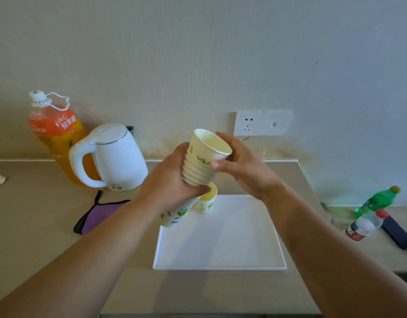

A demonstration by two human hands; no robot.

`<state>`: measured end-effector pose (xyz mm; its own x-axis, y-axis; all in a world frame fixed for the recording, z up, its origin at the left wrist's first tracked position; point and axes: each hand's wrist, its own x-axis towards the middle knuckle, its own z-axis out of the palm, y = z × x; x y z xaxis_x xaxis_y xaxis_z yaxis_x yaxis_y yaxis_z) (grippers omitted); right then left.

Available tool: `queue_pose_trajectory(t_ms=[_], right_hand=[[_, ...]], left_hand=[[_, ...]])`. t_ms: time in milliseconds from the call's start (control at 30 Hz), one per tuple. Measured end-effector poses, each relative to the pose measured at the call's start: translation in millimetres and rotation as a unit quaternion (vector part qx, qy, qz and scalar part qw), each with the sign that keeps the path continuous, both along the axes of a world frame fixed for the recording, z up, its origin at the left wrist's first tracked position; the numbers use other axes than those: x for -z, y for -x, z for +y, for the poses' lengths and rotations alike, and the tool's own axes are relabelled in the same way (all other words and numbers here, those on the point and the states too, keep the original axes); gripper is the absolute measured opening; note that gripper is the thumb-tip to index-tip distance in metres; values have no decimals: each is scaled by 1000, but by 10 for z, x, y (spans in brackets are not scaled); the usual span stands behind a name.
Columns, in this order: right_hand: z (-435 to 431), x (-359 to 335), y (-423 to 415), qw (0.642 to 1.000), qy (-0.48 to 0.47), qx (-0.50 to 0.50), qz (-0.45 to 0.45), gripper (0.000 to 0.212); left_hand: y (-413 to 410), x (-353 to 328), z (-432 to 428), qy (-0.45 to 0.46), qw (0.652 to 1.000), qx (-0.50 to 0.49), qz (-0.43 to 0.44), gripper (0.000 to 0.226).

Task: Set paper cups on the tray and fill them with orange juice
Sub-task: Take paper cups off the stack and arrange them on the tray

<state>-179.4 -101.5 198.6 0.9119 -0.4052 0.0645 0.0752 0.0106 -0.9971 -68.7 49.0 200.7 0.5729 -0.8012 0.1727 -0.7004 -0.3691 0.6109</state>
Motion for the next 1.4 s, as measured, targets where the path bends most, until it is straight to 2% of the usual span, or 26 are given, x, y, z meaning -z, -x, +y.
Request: queue_pose_trajectory(t_ms=[100,200,300,367,433,533,633,933,1000,1167,1400], right_hand=[[35,13,23,1000,-5,17,-18,76],[-3,59,91,988,-131,49,-67,62],[-159,196,225,967,-212,109,-91,63],[-273,377,330,964,-198,170,-58,57],[-334,634,420,966,-154,206,11,64],[-352,1048,475,964,-77,221,128,69],[-372,1370,420,957,-13,220,187,68],[-285,1469,281,937,85,242,237,68],[-282,1478,271,942,67,230,235,69],[-275,1523,267,940,93,225,239,84],[-247,1632,259,936,86,243,238,64]], left_hand=[[29,19,2,-6,1000,11,2,85],[8,69,16,-9,1000,3,24,86],[-46,132,105,-3,998,-28,54,94],[-94,173,174,2,997,-37,68,91],[-128,208,226,-4,996,-49,80,92],[-128,240,255,-15,994,-60,89,94],[-100,286,229,-20,992,-62,106,92],[-96,368,243,-29,992,-64,109,96],[-100,376,253,-30,992,-63,109,96],[-100,400,242,-33,991,-64,112,98],[-91,423,186,-40,991,-60,111,97]])
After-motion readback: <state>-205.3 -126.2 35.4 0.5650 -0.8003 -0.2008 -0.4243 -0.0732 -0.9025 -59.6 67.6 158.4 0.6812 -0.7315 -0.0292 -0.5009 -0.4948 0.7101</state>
